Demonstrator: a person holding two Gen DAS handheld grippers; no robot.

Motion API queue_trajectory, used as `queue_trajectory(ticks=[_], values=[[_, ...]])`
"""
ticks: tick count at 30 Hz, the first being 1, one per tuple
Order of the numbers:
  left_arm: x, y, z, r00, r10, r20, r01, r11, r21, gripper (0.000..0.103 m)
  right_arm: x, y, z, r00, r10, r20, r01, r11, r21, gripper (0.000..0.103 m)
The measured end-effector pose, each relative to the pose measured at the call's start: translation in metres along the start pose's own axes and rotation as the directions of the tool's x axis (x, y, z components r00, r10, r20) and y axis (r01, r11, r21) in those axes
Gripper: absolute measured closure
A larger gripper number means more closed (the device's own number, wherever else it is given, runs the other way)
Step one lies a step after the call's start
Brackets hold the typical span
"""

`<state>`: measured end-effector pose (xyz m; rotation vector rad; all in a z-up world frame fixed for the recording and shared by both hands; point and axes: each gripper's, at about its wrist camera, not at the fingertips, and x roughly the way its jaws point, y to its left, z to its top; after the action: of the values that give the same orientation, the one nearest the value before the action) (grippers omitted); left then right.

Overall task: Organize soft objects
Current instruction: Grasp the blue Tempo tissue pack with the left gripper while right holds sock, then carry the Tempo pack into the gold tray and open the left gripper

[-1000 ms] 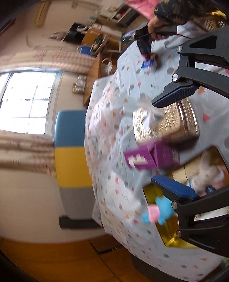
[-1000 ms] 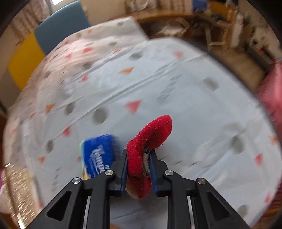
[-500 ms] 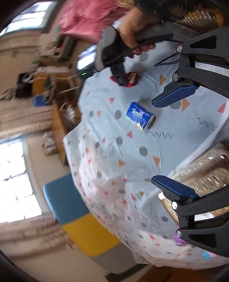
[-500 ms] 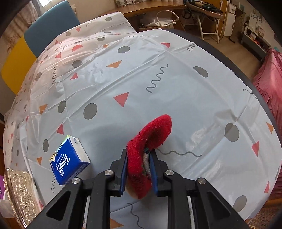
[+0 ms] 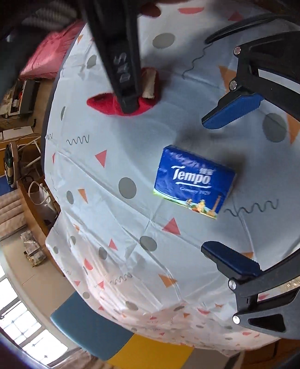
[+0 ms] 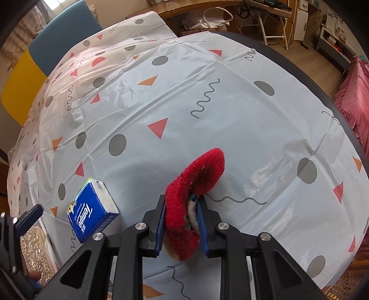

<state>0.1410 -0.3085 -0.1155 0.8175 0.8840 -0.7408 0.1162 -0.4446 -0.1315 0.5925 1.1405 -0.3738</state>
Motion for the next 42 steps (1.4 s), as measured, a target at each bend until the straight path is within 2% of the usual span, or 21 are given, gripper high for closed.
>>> queue_trajectory(ticks=[3, 4, 5, 7, 8, 15, 18, 21, 25, 27, 34, 37, 42], values=[[0.013, 0.004, 0.008, 1.000, -0.024, -0.008, 0.024, 0.999, -0.031, 0.005, 0.002, -0.002, 0.001, 1.000, 0.014, -0.009, -0.014, 1.000, 0.014, 0.077], [0.015, 0.003, 0.010, 1.000, -0.021, -0.004, 0.021, 0.999, -0.035, 0.009, 0.003, -0.003, 0.002, 1.000, 0.020, -0.012, -0.020, 1.000, 0.019, 0.077], [0.017, 0.003, 0.012, 1.000, -0.011, -0.003, 0.011, 0.999, -0.039, 0.014, 0.004, -0.003, 0.002, 1.000, 0.023, -0.015, -0.023, 1.000, 0.020, 0.076], [0.026, 0.004, 0.012, 0.999, -0.028, -0.029, 0.027, 0.998, -0.063, 0.040, 0.004, -0.002, 0.002, 1.000, 0.018, -0.014, -0.018, 1.000, 0.019, 0.075], [0.027, 0.005, 0.011, 0.998, -0.050, -0.026, 0.047, 0.995, -0.092, 0.042, 0.004, -0.001, 0.002, 1.000, 0.012, -0.013, -0.012, 1.000, 0.012, 0.075], [0.017, 0.002, -0.010, 0.999, -0.040, -0.028, 0.034, 0.980, -0.198, 0.045, 0.006, 0.006, 0.001, 1.000, -0.013, 0.004, 0.013, 0.999, -0.032, 0.075], [0.009, -0.001, -0.026, 1.000, -0.011, -0.028, 0.003, 0.961, -0.276, 0.045, 0.008, 0.012, 0.000, 0.999, -0.035, 0.009, 0.036, 0.996, -0.077, 0.072], [0.002, -0.006, -0.038, 1.000, 0.013, -0.027, -0.021, 0.952, -0.307, 0.045, 0.011, 0.020, -0.002, 0.997, -0.071, 0.020, 0.073, 0.989, -0.132, 0.066], [0.002, 0.005, -0.033, 0.998, -0.002, -0.061, -0.019, 0.938, -0.345, 0.046, 0.011, 0.026, -0.005, 0.994, -0.096, 0.046, 0.102, 0.981, -0.166, 0.067], [-0.004, 0.019, -0.023, 0.999, 0.020, -0.046, -0.036, 0.928, -0.372, 0.046, 0.012, 0.029, -0.006, 0.994, -0.097, 0.059, 0.106, 0.977, -0.184, 0.068], [-0.047, 0.089, -0.009, 0.996, 0.083, 0.033, -0.056, 0.866, -0.497, 0.046, 0.014, 0.047, -0.016, 0.982, -0.144, 0.125, 0.175, 0.940, -0.293, 0.070], [-0.066, 0.121, -0.017, 0.991, 0.124, 0.040, -0.079, 0.821, -0.565, 0.046, 0.015, 0.052, -0.018, 0.977, -0.160, 0.141, 0.198, 0.925, -0.324, 0.070], [-0.106, 0.168, -0.040, 0.976, 0.211, 0.053, -0.126, 0.747, -0.653, 0.046, 0.013, 0.050, -0.019, 0.975, -0.167, 0.143, 0.205, 0.926, -0.316, 0.070]])
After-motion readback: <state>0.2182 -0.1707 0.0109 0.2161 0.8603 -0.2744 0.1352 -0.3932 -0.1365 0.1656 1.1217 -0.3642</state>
